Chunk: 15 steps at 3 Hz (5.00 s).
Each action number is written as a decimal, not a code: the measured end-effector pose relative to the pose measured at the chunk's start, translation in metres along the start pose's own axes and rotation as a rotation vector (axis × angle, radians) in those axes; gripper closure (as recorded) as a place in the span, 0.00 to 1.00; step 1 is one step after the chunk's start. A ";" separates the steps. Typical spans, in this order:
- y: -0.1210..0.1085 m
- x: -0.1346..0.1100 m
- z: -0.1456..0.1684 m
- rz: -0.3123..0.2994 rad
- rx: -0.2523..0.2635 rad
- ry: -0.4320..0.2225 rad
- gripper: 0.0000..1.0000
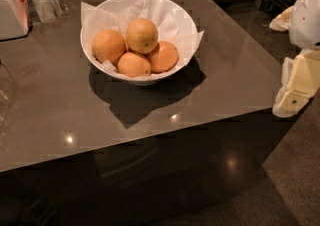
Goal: Pick orange from white bowl
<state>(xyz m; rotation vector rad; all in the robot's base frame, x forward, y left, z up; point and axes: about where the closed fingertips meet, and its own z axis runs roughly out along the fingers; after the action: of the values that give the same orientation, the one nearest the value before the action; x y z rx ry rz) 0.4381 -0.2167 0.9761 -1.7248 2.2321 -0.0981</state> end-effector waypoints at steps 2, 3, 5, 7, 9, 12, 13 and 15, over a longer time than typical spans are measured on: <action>-0.013 -0.017 0.000 -0.017 0.007 -0.067 0.00; -0.035 -0.059 0.005 -0.078 -0.013 -0.198 0.00; -0.070 -0.141 0.016 -0.189 -0.086 -0.412 0.00; -0.075 -0.148 0.023 -0.180 -0.088 -0.458 0.00; -0.077 -0.222 0.073 -0.325 -0.243 -0.543 0.00; -0.091 -0.252 0.105 -0.384 -0.317 -0.505 0.00; -0.093 -0.260 0.123 -0.386 -0.352 -0.511 0.00; -0.094 -0.270 0.140 -0.373 -0.370 -0.531 0.18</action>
Offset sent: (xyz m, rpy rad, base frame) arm 0.0355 0.0276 0.0120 0.1311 -0.0429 0.0720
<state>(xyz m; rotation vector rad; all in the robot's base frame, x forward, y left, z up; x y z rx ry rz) 0.6260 0.0349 0.9219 -2.0353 1.5969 0.6495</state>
